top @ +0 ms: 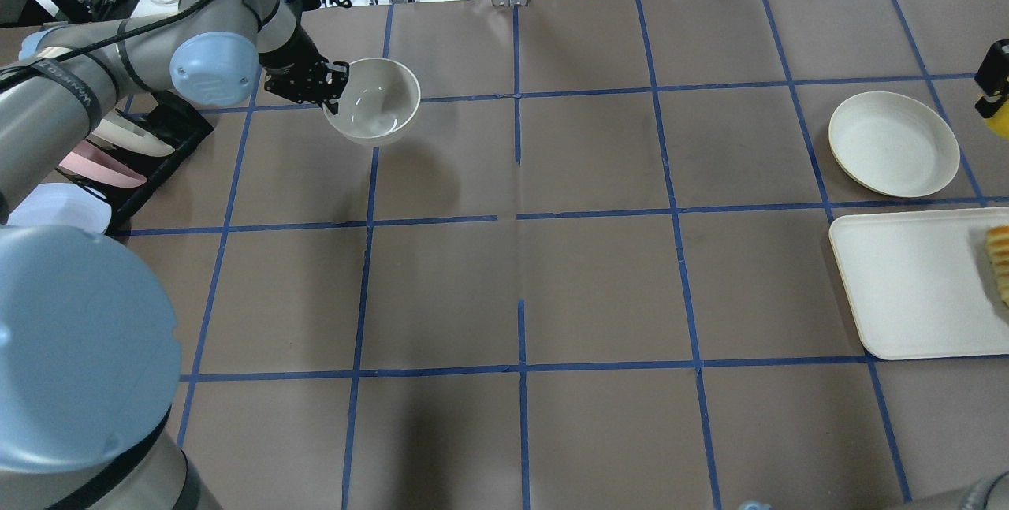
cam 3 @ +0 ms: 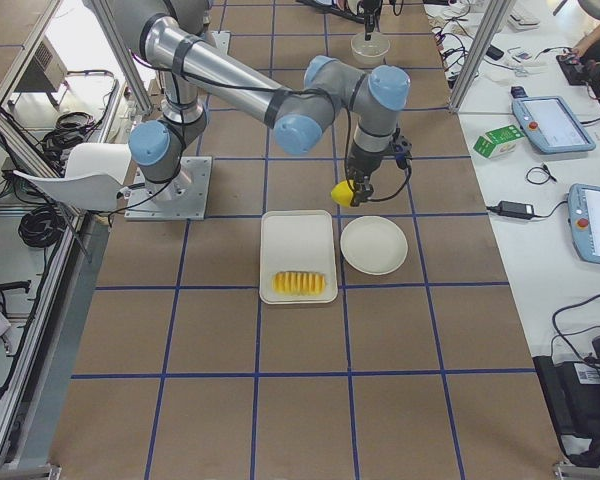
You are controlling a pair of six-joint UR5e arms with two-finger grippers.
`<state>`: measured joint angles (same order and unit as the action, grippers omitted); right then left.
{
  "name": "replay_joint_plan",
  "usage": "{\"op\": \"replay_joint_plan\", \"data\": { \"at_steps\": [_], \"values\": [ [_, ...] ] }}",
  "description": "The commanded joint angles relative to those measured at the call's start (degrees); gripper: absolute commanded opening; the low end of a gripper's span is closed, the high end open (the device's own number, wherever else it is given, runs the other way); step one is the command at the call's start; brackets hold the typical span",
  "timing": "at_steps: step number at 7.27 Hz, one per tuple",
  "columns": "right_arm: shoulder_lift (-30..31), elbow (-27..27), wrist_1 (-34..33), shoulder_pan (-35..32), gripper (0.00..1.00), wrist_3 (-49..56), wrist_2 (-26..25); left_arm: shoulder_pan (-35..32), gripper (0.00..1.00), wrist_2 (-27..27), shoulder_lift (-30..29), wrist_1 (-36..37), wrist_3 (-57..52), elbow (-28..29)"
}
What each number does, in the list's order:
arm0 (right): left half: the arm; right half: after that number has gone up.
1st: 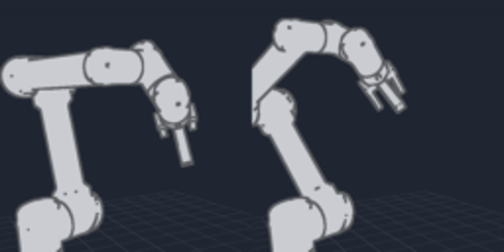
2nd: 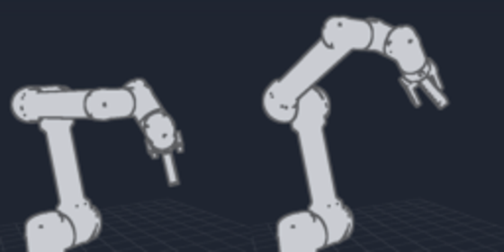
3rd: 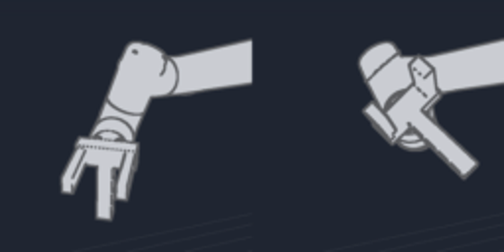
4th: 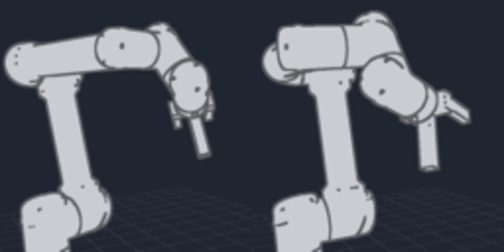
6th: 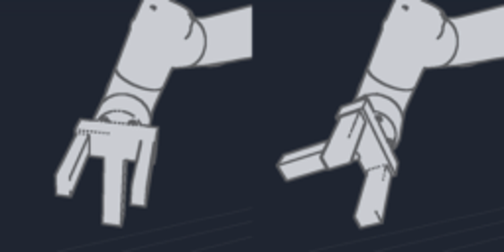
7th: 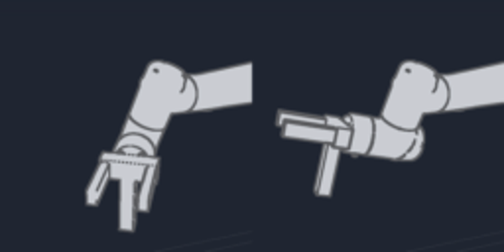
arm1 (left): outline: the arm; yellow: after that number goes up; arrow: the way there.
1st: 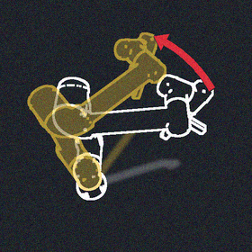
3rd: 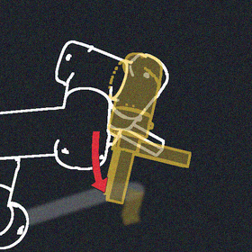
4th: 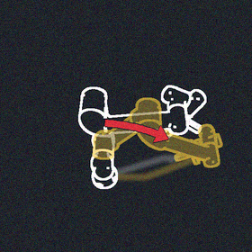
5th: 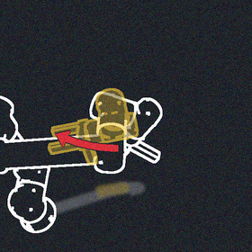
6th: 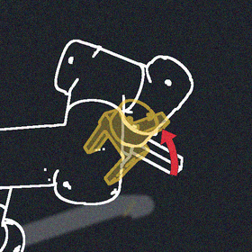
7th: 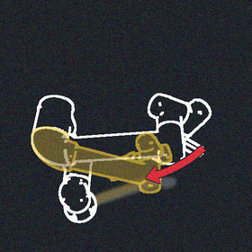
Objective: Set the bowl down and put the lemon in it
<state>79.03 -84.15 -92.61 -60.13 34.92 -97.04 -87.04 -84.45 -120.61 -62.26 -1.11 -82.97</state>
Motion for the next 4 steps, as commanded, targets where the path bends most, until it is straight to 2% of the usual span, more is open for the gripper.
{"op": "replay_joint_plan", "data": {
  "at_steps": [1,3,4],
  "values": [
    [3.3,-0.2,3.9,-0.9,0.12,-3.0,0.4,-9.1,0.0,0.6,0.4,-0.7,10.1,-0.4],
    [5.7,-0.4,5.1,-7.1,0.12,-4.2,6.2,-15.9,0.0,0.2,-0.5,0.4,16.2,-1.7],
    [6.0,-0.4,5.2,-10.4,0.12,-6.1,6.0,-16.7,0.0,0.2,0.0,0.2,16.7,-3.5]
  ]
}}
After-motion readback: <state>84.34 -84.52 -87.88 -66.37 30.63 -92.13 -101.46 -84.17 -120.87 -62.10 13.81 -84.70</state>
